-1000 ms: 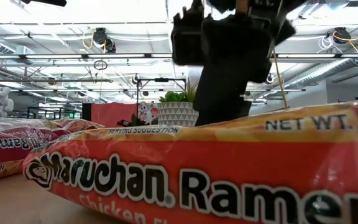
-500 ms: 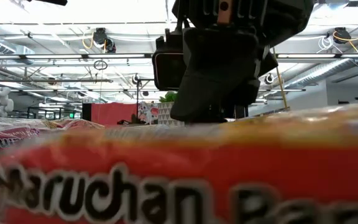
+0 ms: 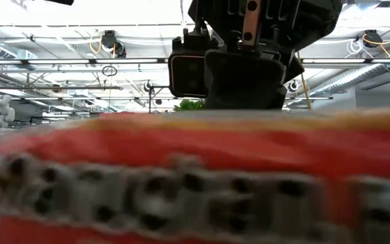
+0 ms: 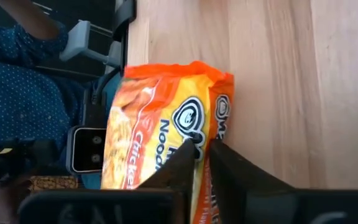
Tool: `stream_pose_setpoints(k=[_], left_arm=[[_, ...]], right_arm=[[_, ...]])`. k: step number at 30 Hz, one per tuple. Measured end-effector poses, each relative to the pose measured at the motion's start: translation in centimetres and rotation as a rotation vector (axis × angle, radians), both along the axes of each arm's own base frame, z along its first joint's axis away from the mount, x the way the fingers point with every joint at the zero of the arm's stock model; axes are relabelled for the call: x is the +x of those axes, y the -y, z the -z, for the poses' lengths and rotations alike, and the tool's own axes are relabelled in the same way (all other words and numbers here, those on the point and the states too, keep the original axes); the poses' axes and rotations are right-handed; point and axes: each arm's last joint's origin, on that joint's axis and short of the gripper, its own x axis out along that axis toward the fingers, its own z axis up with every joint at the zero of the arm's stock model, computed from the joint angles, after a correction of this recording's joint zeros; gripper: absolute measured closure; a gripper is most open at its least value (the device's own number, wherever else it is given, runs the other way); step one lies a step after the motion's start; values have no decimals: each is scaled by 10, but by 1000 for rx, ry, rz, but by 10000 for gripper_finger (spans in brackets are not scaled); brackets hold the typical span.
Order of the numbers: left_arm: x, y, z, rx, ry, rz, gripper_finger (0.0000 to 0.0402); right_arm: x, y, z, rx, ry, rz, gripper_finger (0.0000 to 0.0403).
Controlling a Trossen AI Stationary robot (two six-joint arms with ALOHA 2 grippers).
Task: Sort Maruchan noodles
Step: Put the orange noodle pack into the green bin
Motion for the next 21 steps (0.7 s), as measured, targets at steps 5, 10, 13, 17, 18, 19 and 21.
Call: stream_pose_setpoints(k=[5, 10, 13, 17, 18, 19, 21], left_arm=[[0, 0, 0, -2, 1, -1, 147], [0, 0, 0, 0, 0, 0, 147], [0, 0, 0, 0, 0, 0, 146], [0, 0, 0, 1, 1, -1, 147], [0, 0, 0, -2, 3, -2, 147], [0, 0, 0, -4, 3, -3, 147], [0, 0, 0, -14, 8, -8, 147]], right_arm=[[0, 3, 1, -27, 30, -25, 396], [3, 12, 1, -57, 68, -25, 401], [4, 15, -3, -79, 90, -20, 402], [2, 18, -18, -123, 137, -4, 402], [2, 18, -25, -138, 162, 3, 402], [1, 19, -32, -152, 187, 10, 403], [-1, 21, -48, -190, 224, 30, 403]])
